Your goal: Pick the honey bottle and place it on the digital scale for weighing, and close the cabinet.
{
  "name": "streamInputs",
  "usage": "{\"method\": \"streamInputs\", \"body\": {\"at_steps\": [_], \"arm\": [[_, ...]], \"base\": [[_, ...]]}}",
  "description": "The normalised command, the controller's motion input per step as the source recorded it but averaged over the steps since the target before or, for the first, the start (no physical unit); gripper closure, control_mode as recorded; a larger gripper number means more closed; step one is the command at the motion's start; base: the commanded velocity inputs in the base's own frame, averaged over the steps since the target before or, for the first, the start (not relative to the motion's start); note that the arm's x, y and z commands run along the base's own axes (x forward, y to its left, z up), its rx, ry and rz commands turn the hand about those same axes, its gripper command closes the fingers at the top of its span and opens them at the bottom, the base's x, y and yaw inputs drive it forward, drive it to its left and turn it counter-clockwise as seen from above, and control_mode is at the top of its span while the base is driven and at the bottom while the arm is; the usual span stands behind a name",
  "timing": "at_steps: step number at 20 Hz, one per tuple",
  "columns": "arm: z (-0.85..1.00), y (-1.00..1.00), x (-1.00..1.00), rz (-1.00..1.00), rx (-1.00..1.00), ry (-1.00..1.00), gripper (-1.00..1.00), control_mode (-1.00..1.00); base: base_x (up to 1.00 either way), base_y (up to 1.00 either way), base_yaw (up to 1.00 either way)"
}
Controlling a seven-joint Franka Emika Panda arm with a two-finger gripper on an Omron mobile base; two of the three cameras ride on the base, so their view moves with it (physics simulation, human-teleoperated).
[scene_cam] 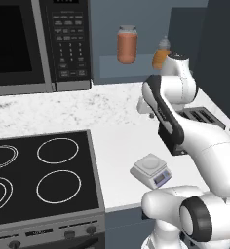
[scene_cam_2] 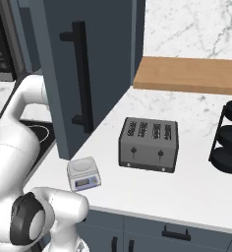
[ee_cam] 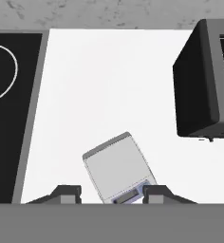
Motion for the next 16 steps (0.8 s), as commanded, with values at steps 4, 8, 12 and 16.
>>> {"method": "streamInputs", "body": {"at_steps": [4,8,12,16], "arm": [[0.00,0.00,-0.25,0.00,0.00,-0.06,-1.00,-1.00],[0.06,0.05,-0.52,-0.06,-0.03,-0.10,-1.00,-1.00],[0.60,0.01,-0.51,-0.24,-0.08,-0.14,-1.00,-1.00],[0.71,0.02,-0.27,-0.24,-0.02,-0.09,-1.00,-1.00]], "base": [[0.00,0.00,0.00],[0.00,0.00,0.00],[0.00,0.00,0.00],[0.00,0.00,0.00]]}}
